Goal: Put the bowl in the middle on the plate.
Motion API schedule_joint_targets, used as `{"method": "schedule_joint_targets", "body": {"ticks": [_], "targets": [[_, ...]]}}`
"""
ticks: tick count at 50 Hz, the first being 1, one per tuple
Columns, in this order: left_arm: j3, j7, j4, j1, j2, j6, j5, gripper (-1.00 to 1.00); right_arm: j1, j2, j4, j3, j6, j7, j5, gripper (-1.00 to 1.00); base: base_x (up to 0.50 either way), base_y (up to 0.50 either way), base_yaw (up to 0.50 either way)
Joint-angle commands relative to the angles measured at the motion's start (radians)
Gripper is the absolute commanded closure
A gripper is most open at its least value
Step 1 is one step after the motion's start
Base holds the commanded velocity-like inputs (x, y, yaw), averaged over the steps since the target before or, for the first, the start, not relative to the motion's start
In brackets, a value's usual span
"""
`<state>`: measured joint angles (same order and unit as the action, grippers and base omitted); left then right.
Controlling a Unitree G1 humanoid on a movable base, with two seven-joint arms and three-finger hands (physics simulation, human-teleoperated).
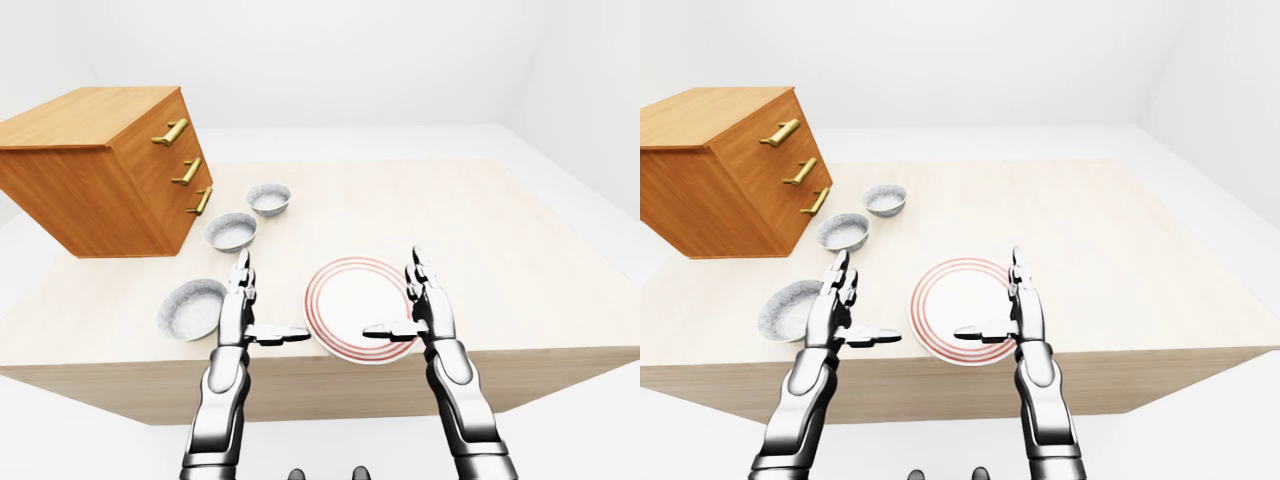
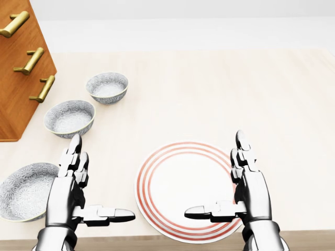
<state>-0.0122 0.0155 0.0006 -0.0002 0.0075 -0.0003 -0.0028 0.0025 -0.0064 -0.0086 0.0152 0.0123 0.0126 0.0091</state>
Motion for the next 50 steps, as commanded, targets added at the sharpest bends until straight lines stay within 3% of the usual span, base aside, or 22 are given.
{"method": "schedule_joint_targets", "body": {"ticks": [1, 3, 5, 7, 12, 14, 20, 21, 22, 25, 28, 34, 40, 42, 43, 44, 46, 47, 50], "targets": [[-0.018, 0.026, -0.002, 0.001, 0.011, 0.001, -0.001, -1.00, 0.000, -0.011, -0.009, 0.025, 0.022, 0.018, 0.015, -1.00, 0.00, 0.00, 0.00], [-0.018, 0.028, -0.002, 0.001, 0.011, 0.002, -0.002, -1.00, 0.001, -0.011, -0.012, 0.024, 0.025, 0.017, 0.014, -1.00, 0.00, 0.00, 0.00], [-0.017, 0.028, -0.007, 0.002, 0.010, 0.006, -0.001, -1.00, -0.005, -0.012, 0.011, 0.027, 0.009, 0.019, 0.015, -1.00, 0.00, 0.00, 0.00], [-0.014, 0.027, -0.029, 0.009, 0.008, 0.022, 0.000, -1.00, -0.008, -0.013, 0.021, 0.027, 0.003, 0.019, 0.014, -1.00, 0.00, 0.00, 0.00], [-0.009, 0.025, -0.058, 0.018, 0.006, 0.043, 0.003, -1.00, -0.008, -0.013, 0.013, 0.025, 0.011, 0.018, 0.012, -1.00, 0.00, 0.00, 0.00], [-0.009, 0.025, -0.059, 0.018, 0.006, 0.044, 0.003, -1.00, -0.009, -0.013, 0.017, 0.025, 0.008, 0.018, 0.012, -1.00, 0.00, 0.00, 0.00], [-0.010, 0.027, -0.046, 0.014, 0.006, 0.036, 0.002, -1.00, 0.004, -0.009, -0.040, 0.015, 0.041, 0.018, 0.009, -1.00, 0.00, 0.00, 0.00], [-0.009, 0.027, -0.051, 0.015, 0.006, 0.040, 0.003, -1.00, -0.001, -0.011, -0.008, 0.019, 0.012, 0.027, 0.015, -1.00, 0.00, 0.00, 0.00], [-0.009, 0.027, -0.055, 0.016, 0.005, 0.043, 0.003, -1.00, -0.001, -0.011, -0.005, 0.019, 0.008, 0.028, 0.014, -1.00, 0.00, 0.00, 0.00], [-0.006, 0.026, -0.066, 0.019, 0.004, 0.051, 0.004, -1.00, -0.003, -0.011, 0.004, 0.018, 0.004, 0.031, 0.014, -1.00, 0.00, 0.00, 0.00], [-0.010, 0.027, -0.047, 0.013, 0.006, 0.040, 0.002, -1.00, -0.002, -0.011, -0.006, 0.015, 0.010, 0.032, 0.010, -1.00, 0.00, 0.00, 0.00], [-0.011, 0.027, -0.045, 0.010, 0.006, 0.041, 0.002, -1.00, -0.002, -0.010, -0.006, 0.014, 0.014, 0.033, 0.008, -1.00, 0.00, 0.00, 0.00], [-0.012, 0.027, -0.036, 0.007, 0.007, 0.035, 0.001, -1.00, -0.011, -0.012, 0.031, 0.022, -0.010, 0.033, 0.013, -1.00, 0.00, 0.00, 0.00], [-0.013, 0.026, -0.035, 0.008, 0.007, 0.034, 0.001, -1.00, -0.007, -0.014, 0.010, 0.025, 0.006, 0.031, 0.015, -1.00, 0.00, 0.00, 0.00], [-0.015, 0.025, -0.039, 0.009, 0.007, 0.037, -0.002, -1.00, 0.005, -0.020, -0.027, 0.022, 0.052, 0.039, 0.011, -1.00, 0.00, 0.00, 0.00], [-0.017, 0.025, -0.039, 0.008, 0.007, 0.037, -0.004, -1.00, 0.009, -0.025, -0.047, 0.019, 0.071, 0.034, -0.012, -1.00, 0.00, 0.00, 0.00], [-0.021, 0.029, -0.010, -0.002, 0.011, 0.020, -0.006, -1.00, 0.010, -0.034, -0.094, 0.024, 0.075, 0.052, -0.018, -1.00, 0.00, 0.00, 0.00], [-0.018, 0.027, -0.027, 0.005, 0.010, 0.030, -0.002, -1.00, 0.011, -0.068, -0.120, 0.005, 0.075, 0.036, -0.133, -1.00, 0.00, 0.00, 0.00], [-0.020, 0.024, -0.027, 0.006, 0.009, 0.029, -0.003, -1.00, 0.016, -0.077, -0.206, 0.037, 0.075, 0.085, -0.183, -1.00, 0.00, 0.00, 0.00]]}}
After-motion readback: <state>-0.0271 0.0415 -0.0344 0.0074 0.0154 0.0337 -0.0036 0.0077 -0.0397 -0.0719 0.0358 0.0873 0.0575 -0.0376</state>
